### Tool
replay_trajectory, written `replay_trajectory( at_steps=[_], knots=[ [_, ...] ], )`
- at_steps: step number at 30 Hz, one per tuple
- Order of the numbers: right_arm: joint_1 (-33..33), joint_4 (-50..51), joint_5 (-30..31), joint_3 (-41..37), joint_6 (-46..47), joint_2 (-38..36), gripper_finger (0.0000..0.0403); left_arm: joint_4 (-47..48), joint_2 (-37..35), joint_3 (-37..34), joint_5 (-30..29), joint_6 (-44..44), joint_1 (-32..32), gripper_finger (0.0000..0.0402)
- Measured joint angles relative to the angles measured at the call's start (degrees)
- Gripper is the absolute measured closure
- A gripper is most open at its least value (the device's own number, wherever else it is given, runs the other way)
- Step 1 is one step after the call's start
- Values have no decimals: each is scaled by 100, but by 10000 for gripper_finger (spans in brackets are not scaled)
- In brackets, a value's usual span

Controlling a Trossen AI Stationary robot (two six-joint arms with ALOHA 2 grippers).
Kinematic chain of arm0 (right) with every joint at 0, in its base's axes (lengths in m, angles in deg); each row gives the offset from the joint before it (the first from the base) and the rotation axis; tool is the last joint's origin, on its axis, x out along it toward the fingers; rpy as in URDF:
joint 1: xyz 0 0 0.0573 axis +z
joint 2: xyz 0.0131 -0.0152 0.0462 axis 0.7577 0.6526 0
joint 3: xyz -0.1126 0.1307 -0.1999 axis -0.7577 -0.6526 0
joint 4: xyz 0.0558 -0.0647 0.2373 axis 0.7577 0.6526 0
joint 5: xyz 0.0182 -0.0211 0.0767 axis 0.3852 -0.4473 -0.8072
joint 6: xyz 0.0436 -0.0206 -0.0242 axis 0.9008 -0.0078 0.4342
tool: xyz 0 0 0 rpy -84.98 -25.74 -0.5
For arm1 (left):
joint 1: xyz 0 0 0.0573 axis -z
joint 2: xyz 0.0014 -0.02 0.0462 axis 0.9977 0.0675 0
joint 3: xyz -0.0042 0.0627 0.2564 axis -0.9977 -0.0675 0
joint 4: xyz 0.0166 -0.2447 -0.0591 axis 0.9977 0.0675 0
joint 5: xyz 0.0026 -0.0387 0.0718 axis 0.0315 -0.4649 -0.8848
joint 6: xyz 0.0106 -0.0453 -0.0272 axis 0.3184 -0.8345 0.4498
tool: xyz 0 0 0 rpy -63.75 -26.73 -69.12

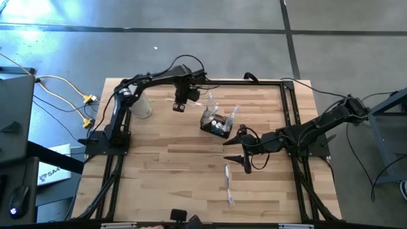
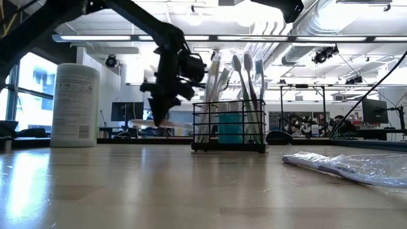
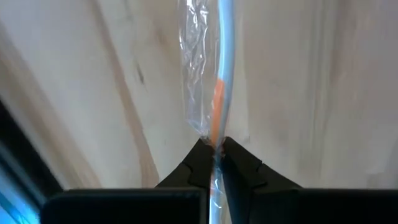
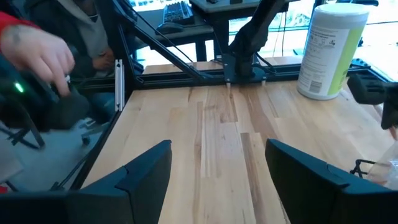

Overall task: Pick & Place toothbrushing station
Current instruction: Put the orange toothbrush into the mesh organizer

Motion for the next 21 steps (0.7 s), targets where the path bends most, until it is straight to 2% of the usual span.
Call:
replay_trajectory(
  at_steps=[11,15,19,21],
  knots=[
    [64,22,4,0,9,0,150,415,-1627,0,8,-834,433,389],
    [185,14,14,0,64,0,150,131,-2485,-212,1151,-881,679,389],
    [339,-6,22,0,226,0,150,-721,-3498,-964,1431,-933,976,389],
    [431,-8,25,0,235,-2,150,-1551,-4021,-1583,1770,-909,1084,389]
  ],
)
